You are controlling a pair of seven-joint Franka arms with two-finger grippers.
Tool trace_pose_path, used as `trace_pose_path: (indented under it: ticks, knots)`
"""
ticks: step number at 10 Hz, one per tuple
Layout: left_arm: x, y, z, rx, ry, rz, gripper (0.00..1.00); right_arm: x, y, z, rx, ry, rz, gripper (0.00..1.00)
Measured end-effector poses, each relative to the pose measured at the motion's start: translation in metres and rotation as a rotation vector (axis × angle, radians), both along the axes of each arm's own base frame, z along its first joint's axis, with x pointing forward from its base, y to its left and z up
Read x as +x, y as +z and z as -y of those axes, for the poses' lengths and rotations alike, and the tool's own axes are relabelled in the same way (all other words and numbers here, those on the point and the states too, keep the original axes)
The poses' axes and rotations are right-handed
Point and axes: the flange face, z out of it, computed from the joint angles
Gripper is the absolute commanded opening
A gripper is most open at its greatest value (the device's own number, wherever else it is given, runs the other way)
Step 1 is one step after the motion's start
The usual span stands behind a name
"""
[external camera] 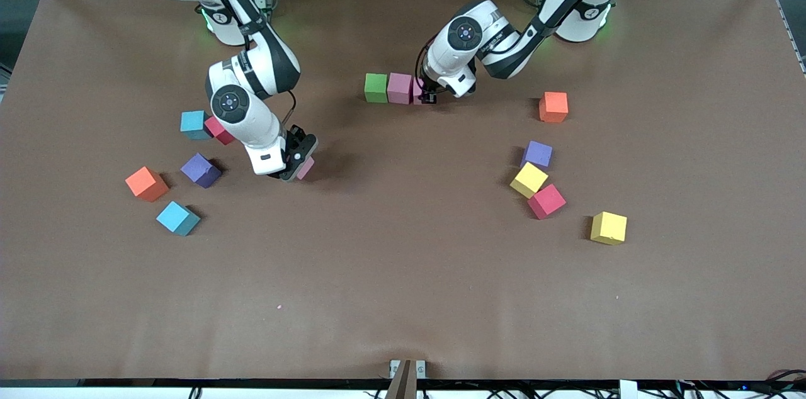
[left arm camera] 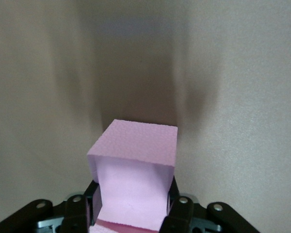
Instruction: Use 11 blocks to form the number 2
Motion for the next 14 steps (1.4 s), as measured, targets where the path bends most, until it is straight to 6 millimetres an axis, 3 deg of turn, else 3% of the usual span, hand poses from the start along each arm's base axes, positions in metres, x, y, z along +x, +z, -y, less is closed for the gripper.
trace_pose_path:
  ticks: [4, 5, 6, 7, 11, 14]
  knots:
    - [0.001, 0.000, 0.003, -0.006, 0.001, -0.002, 0.00, 0.001, 0.003, 0.000, 0.002, 0.000, 0.005, 0.45]
    - [0.000, -0.001, 0.004, -0.007, -0.001, -0.003, 0.08, 0.001, 0.003, 0.000, 0.002, 0.000, 0.005, 0.45]
    - [0.000, -0.001, 0.005, -0.009, -0.002, -0.004, 0.47, 0.001, 0.003, 0.000, 0.002, 0.000, 0.006, 0.45]
    - [0.000, -0.001, 0.006, -0.010, -0.001, -0.005, 0.99, 0.001, 0.003, 0.000, 0.002, 0.000, 0.005, 0.45]
    - [0.000, -0.003, 0.007, -0.012, 0.000, -0.010, 1.00, 0.001, 0.003, 0.000, 0.001, 0.000, 0.004, 0.45]
    - [0.012, 0.006, 0.012, -0.002, 0.007, -0.022, 1.00, 0.001, 0.003, -0.001, 0.001, 0.001, 0.003, 0.45]
